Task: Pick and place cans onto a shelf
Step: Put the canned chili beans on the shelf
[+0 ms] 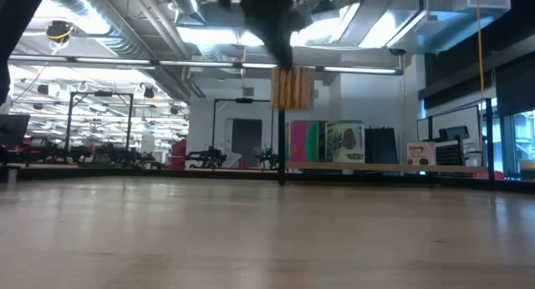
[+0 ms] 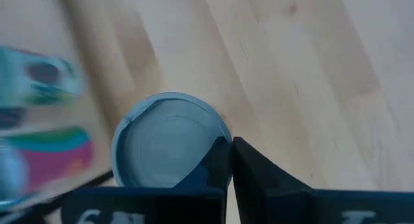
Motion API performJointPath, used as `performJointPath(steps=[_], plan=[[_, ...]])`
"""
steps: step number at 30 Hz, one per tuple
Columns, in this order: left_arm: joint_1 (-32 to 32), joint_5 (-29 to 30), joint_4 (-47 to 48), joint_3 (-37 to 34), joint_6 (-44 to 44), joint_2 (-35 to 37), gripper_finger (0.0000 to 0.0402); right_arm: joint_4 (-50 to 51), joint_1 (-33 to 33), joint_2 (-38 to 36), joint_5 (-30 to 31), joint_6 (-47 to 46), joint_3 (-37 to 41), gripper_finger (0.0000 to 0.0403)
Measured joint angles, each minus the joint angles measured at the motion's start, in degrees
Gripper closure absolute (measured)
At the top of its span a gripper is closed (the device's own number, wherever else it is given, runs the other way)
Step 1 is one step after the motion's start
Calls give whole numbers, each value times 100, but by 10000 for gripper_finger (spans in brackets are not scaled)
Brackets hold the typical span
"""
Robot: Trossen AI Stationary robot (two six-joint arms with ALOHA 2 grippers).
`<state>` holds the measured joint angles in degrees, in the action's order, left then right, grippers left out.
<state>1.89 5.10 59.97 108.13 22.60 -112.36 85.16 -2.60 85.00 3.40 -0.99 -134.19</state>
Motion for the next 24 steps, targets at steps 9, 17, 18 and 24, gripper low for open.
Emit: performJointPath(steps=[9, 17, 18, 24], plan=[[5, 104, 1103, 1875, 1098, 13, 401, 122, 0, -71, -102, 0, 2, 398], [-98, -892, 1304, 2685, 1403, 13, 401, 400, 1, -66, -201, -15, 2, 388], [-118, -915, 1242, 2689, 1402, 15, 401, 425, 1, -66, -201, 3, 2, 388], [-219, -920, 602, 2672, 1455, -124, 401, 497, 1, -166, -200, 306, 2, 386]])
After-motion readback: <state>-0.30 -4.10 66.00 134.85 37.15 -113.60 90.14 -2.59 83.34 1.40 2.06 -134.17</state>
